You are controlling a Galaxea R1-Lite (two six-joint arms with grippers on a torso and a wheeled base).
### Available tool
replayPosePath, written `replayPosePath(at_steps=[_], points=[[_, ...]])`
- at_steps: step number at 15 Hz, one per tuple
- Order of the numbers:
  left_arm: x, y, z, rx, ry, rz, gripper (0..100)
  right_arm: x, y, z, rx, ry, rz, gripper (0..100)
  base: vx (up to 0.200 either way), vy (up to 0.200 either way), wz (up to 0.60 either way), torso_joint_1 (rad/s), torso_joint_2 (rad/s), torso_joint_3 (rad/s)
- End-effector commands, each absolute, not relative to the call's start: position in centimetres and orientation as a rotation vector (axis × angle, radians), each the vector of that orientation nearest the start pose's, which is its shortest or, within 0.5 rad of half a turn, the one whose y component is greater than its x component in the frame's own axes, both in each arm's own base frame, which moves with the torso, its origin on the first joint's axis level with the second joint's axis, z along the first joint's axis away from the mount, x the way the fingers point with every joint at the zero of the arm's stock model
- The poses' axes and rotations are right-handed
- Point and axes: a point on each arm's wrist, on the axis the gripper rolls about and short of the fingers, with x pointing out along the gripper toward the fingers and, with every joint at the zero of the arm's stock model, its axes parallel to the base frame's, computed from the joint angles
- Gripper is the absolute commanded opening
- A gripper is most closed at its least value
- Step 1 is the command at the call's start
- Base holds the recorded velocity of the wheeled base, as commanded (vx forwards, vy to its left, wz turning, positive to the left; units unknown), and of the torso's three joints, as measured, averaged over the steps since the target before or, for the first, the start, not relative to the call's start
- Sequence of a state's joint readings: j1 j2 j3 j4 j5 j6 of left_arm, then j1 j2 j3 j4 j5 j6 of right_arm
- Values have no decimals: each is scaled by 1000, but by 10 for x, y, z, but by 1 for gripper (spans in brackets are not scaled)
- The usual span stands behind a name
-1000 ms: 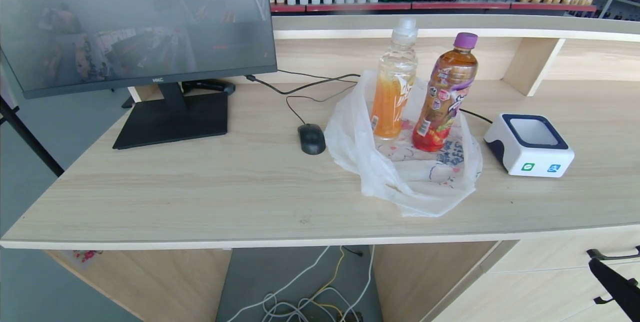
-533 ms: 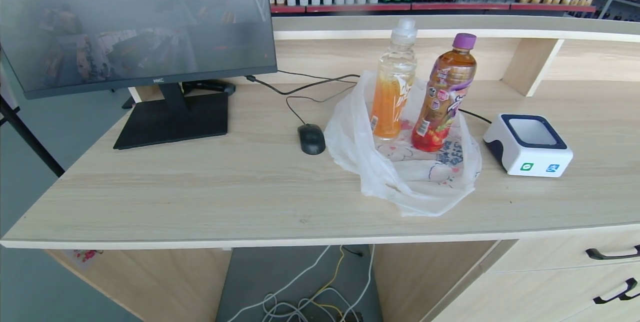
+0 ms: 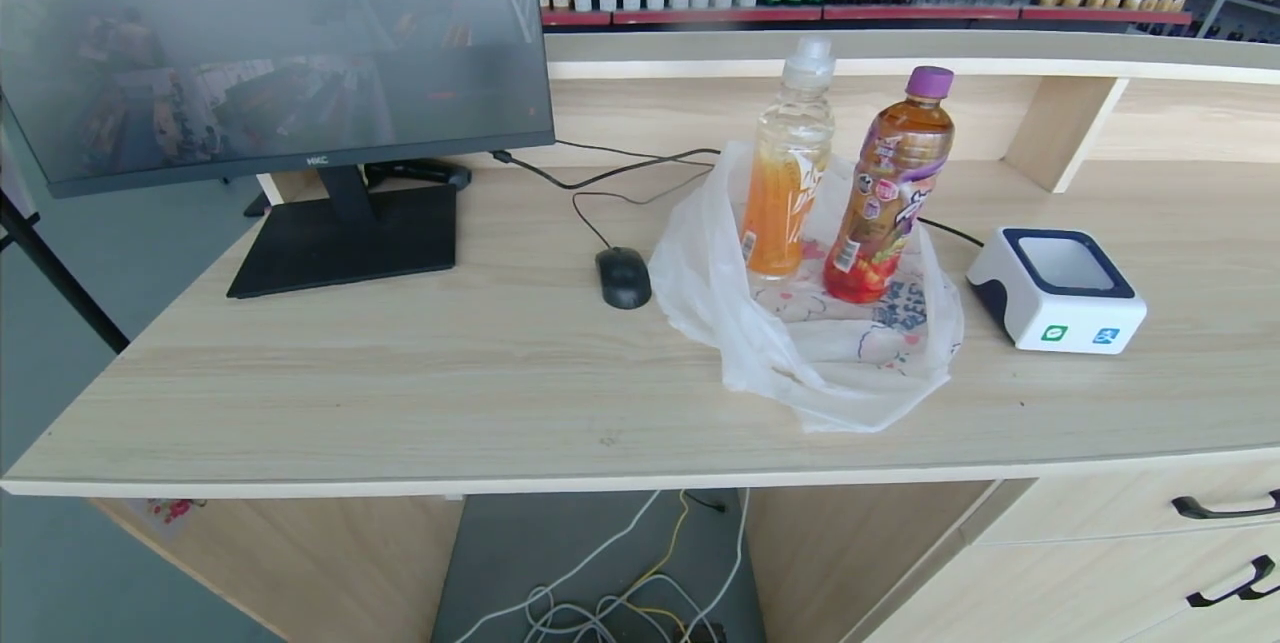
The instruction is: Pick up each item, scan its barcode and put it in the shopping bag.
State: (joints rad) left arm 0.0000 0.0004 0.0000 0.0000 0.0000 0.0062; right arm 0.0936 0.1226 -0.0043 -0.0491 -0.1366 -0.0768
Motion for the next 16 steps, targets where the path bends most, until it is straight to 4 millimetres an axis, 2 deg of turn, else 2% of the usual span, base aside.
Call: replayPosePath(at_steps=[1,4,7,11,14,16], points=[[-23,0,75,6,0,0,100,-18,-3,83,-74,13,-116,100,0,0,0,0,0,0],[-23,0,75,6,2,0,100,-23,-1,81,-80,-50,-65,100,0,0,0,0,0,0],[-23,0,75,6,0,0,100,-23,0,77,-54,-16,20,100,0,0,0,0,0,0],[-23,0,75,3,0,0,100,-23,0,75,-37,1,18,100,0,0,0,0,0,0],[-23,0,75,5,0,0,100,-23,0,75,-37,3,18,100,-200,0,0,2,5,1],[-23,0,75,5,0,2,100,-23,0,75,-37,1,18,100,0,0,0,0,0,0]])
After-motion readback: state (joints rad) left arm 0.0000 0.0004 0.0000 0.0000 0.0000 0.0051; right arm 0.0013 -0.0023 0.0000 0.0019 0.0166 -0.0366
